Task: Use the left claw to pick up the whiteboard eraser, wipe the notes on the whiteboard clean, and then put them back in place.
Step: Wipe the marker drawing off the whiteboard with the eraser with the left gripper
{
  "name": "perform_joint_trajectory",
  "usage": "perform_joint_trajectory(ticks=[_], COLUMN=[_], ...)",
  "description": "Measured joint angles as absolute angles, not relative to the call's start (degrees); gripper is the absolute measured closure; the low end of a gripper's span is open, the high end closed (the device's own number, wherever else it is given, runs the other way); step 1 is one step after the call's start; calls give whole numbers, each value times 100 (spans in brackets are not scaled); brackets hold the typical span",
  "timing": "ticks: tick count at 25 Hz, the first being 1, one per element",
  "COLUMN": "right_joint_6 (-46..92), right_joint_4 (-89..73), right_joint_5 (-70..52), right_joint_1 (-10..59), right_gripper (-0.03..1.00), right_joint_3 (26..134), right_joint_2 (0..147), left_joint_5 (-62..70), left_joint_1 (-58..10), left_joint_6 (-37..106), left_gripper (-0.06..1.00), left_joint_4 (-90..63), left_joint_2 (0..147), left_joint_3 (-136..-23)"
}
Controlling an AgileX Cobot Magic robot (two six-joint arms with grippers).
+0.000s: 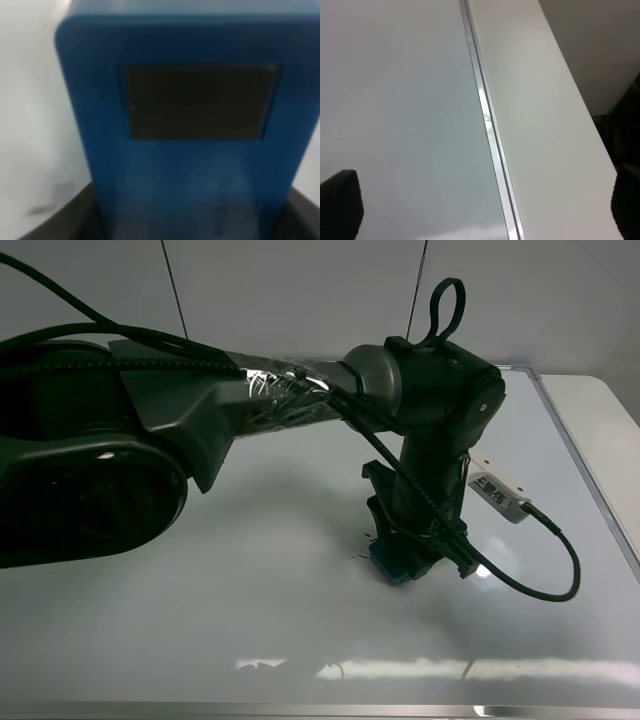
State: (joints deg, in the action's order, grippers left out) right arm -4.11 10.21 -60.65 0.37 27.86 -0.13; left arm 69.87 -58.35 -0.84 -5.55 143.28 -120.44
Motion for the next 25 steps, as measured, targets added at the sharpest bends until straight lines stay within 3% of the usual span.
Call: perform_joint_trajectory(ticks=[4, 16, 25], right_joint_6=[-411, -411, -411], right_joint_4=[1021, 1021, 1021], right_joint_5=[-6065, -6065, -6065], right_joint_1=[37, 37, 37], right_gripper=[-2, -2, -2], right_joint_3=[2786, 2786, 2786], right_joint_2=[-13, -13, -13], left_joint_5=[6981, 6095, 6282], left_joint_1=[-5901, -5186, -5371], left_joint_6=[0, -184, -274], left_gripper=[40, 40, 40], left_joint_4=[-858, 745, 457], left_joint_2=[14335, 14335, 14335], left_joint_3=[-12098, -12151, -12151])
